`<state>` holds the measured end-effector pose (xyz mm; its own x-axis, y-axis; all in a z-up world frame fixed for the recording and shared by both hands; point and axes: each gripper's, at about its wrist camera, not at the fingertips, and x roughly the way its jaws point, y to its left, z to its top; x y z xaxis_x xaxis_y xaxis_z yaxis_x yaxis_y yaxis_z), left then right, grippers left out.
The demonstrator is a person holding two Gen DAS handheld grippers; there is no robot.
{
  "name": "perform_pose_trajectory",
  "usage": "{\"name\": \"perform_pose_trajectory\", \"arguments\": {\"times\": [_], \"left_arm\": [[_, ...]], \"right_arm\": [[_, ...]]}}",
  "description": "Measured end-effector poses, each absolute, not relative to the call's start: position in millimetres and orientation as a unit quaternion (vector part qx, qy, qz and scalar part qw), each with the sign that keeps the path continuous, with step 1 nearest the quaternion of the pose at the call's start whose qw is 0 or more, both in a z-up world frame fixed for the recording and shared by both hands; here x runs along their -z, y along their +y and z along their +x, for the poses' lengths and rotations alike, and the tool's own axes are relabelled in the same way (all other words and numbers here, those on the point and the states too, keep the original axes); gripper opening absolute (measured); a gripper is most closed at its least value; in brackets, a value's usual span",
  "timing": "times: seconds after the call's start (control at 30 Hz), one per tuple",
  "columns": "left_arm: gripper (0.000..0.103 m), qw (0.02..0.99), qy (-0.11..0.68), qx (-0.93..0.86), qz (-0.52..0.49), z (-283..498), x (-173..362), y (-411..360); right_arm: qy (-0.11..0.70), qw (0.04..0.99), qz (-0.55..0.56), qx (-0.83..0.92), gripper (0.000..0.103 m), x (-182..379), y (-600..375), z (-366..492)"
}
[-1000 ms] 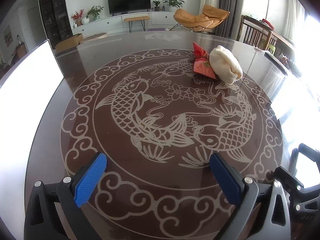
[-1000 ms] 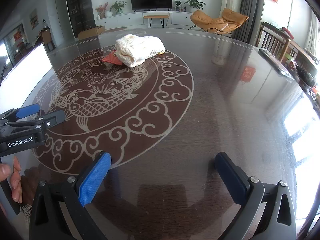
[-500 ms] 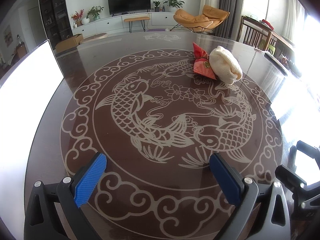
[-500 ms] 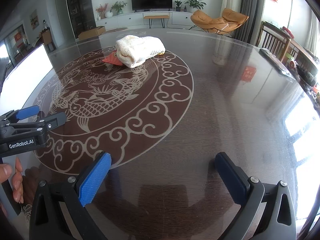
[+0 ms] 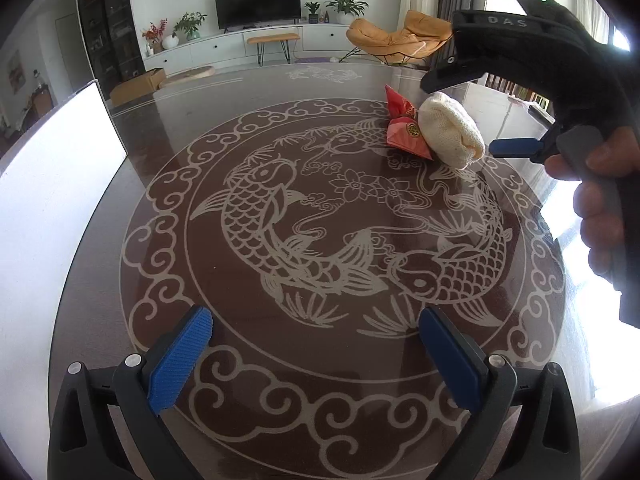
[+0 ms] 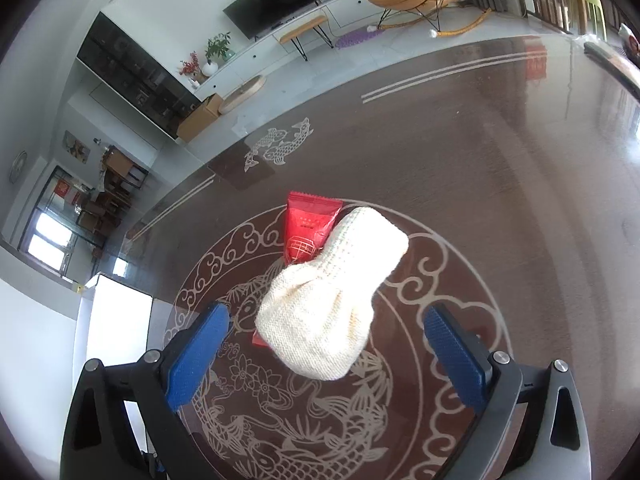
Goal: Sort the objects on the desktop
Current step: 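Close the right gripper on the cream knit hat and lift it, then close the left gripper on the red wrapped sweet while the right gripper holds the hat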
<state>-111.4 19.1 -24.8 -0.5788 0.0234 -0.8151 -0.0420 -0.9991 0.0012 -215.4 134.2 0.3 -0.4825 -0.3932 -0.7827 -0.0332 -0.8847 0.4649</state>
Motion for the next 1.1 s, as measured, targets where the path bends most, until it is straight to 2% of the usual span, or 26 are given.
{"name": "perform_pose_trajectory", "arguments": {"times": [0.07, 0.17, 0.2, 0.33, 0.47, 0.67, 0.77, 0.83, 0.97, 1.1], "left_arm": [[0.103, 0.018, 0.010, -0.888, -0.458, -111.6, 25.1, 19.2], [0.103, 0.019, 0.009, -0.888, -0.459, -112.0, 24.5, 19.3], [0.103, 0.019, 0.009, -0.888, -0.459, -112.3, 24.7, 19.2], [0.103, 0.019, 0.009, -0.889, -0.458, -113.4, 24.7, 20.3], [0.103, 0.019, 0.009, -0.889, -0.458, -113.6, 24.8, 20.3], [0.103, 0.019, 0.009, -0.889, -0.458, -113.7, 24.8, 20.2], [0.103, 0.019, 0.009, -0.889, -0.458, -114.0, 25.1, 20.3], [0.103, 0.019, 0.009, -0.889, -0.458, -113.9, 25.0, 20.2], [0.103, 0.018, 0.010, -0.889, -0.458, -114.8, 24.9, 20.0], [0.103, 0.017, 0.010, -0.889, -0.458, -114.9, 25.1, 20.1]], "right_arm": [[-0.210, 0.103, 0.506, 0.830, 0.093, 10.0, 122.6, -221.2], [-0.190, 0.115, 0.499, 0.838, 0.058, 13.6, 114.8, -220.9], [-0.177, 0.125, 0.506, 0.835, 0.054, 14.6, 111.2, -219.5], [-0.090, 0.141, 0.492, 0.855, 0.052, 6.3, 103.0, -198.4], [-0.057, 0.138, 0.470, 0.870, 0.052, -0.7, 124.1, -154.9], [-0.004, 0.081, 0.443, 0.893, 0.053, -0.6, 182.2, -80.9], [-0.002, 0.047, 0.448, 0.893, 0.065, 7.5, 198.8, -61.4], [-0.011, 0.038, 0.447, 0.894, 0.085, 12.9, 202.8, -54.9], [-0.024, 0.033, 0.449, 0.893, 0.090, 23.1, 201.6, -52.7], [-0.010, 0.029, 0.448, 0.893, 0.099, 25.9, 194.9, -53.2]]}}
